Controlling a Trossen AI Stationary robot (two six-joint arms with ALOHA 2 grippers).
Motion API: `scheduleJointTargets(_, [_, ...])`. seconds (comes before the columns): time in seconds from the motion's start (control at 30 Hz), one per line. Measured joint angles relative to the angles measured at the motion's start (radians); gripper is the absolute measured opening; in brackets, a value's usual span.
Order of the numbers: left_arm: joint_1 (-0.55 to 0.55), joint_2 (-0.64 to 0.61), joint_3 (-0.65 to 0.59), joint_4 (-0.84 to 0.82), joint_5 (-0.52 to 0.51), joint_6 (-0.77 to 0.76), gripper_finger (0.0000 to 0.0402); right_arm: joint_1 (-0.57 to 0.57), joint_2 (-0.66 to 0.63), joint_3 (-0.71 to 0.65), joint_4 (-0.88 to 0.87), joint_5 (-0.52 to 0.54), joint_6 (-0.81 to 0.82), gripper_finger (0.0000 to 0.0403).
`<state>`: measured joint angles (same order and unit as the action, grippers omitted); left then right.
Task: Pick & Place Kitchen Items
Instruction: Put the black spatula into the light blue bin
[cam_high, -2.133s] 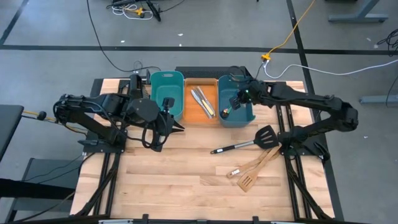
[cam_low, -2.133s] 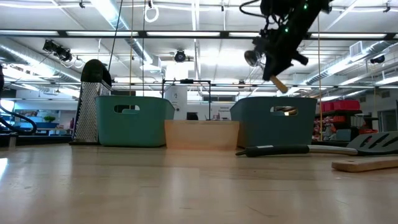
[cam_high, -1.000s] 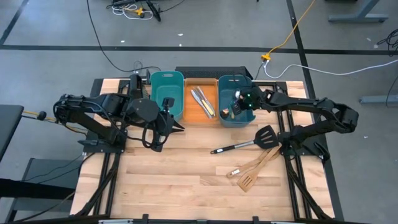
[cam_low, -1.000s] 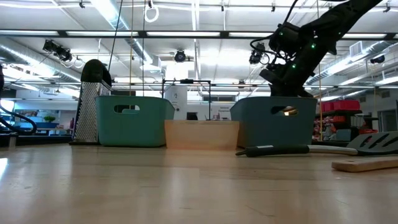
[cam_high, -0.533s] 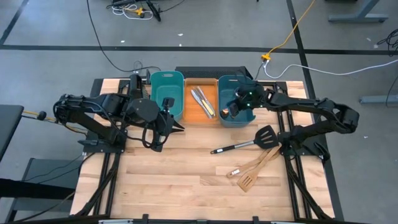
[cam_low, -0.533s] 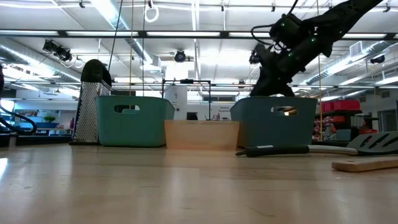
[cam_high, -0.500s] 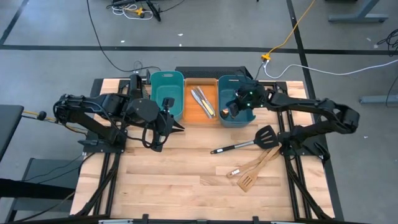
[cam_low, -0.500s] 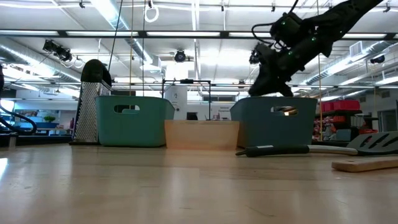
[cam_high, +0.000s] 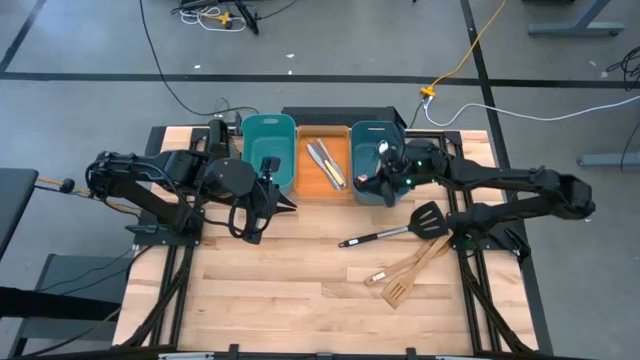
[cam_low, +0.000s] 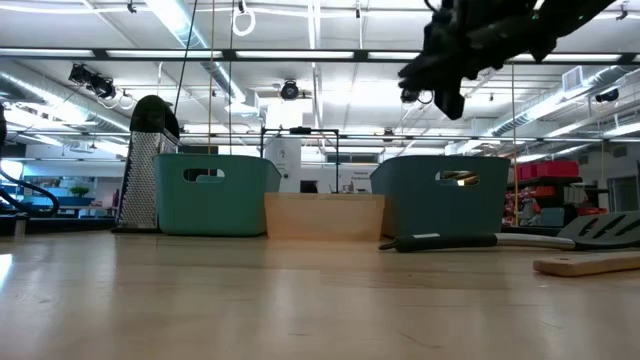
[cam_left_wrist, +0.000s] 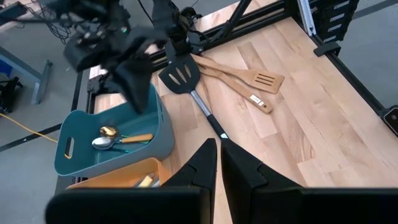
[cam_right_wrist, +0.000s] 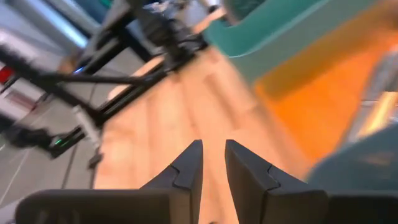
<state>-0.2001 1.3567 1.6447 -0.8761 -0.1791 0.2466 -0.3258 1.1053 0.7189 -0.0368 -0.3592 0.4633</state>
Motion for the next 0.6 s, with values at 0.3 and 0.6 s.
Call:
scheduleJointTargets(0.3, [0.000, 0.000, 0.000, -0.001, 0.000, 0.000, 0.0030, 0.237, -0.033, 0.000, 0.000, 0.084, 0.000, 0.0066])
scheduleJointTargets(0.6, [0.000, 0.000, 0.000, -0.001, 0.000, 0.000, 0.0030, 0.441, -0.033, 0.000, 0.025, 0.098, 0.040, 0.0031])
